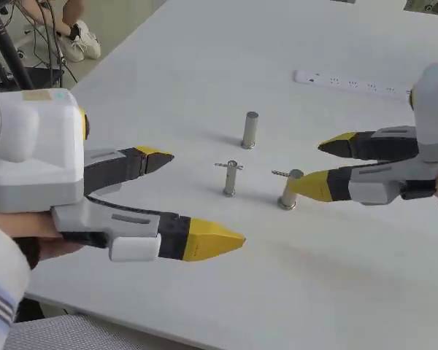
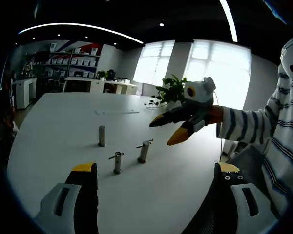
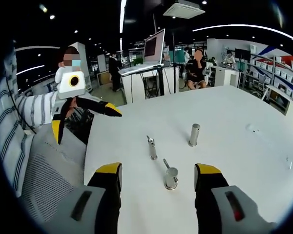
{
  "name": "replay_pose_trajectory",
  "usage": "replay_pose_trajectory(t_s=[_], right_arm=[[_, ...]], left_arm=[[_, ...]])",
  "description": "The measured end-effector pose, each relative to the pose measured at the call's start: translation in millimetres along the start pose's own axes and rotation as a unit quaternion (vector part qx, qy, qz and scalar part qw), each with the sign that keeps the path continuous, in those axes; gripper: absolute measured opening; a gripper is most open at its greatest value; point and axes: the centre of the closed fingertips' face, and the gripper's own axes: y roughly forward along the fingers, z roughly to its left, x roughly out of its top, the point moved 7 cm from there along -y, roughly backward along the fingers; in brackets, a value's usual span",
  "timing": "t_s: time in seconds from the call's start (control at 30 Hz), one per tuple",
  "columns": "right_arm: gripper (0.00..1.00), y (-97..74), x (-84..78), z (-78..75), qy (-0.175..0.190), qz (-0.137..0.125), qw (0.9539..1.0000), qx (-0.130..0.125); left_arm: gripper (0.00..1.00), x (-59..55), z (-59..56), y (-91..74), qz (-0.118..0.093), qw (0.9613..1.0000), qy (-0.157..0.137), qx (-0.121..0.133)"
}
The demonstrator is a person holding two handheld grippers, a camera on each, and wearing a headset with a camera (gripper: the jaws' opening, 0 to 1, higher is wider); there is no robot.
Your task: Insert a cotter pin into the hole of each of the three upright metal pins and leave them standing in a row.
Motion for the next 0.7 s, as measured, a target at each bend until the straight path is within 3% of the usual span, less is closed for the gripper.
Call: replay_pose_trajectory(t_s=[0.07,0.17,0.3,0.57,0.7], right_arm=[[0.67,-6.4,-0.3,5.8,0.008,-0.006,0.9999,-0.006],[0.72,-17.8,0.7,12.4,0.03,-0.025,0.9991,-0.017],[0.76,-33.2,-4.1,19.2,0.053,-0.041,0.9972,-0.033],[0.82,-41.7,-28.2,30.9,0.09,-0.03,0.9946,-0.042],[0.87,-42.9,-35.3,37.6,0.121,-0.035,0.9912,-0.039]], left_arm=[[0.99,2.4,0.0,0.0,-0.005,1.0,0.001,0.003],[0.99,4.7,-0.4,0.8,-0.005,0.9999,0.015,0.007],[0.99,6.1,-1.3,2.8,-0.007,0.9999,0.012,0.005],[0.99,7.7,-0.8,5.6,-0.006,0.9999,0.01,0.003],[0.99,9.3,3.0,6.0,-0.014,0.9998,0.003,0.013]])
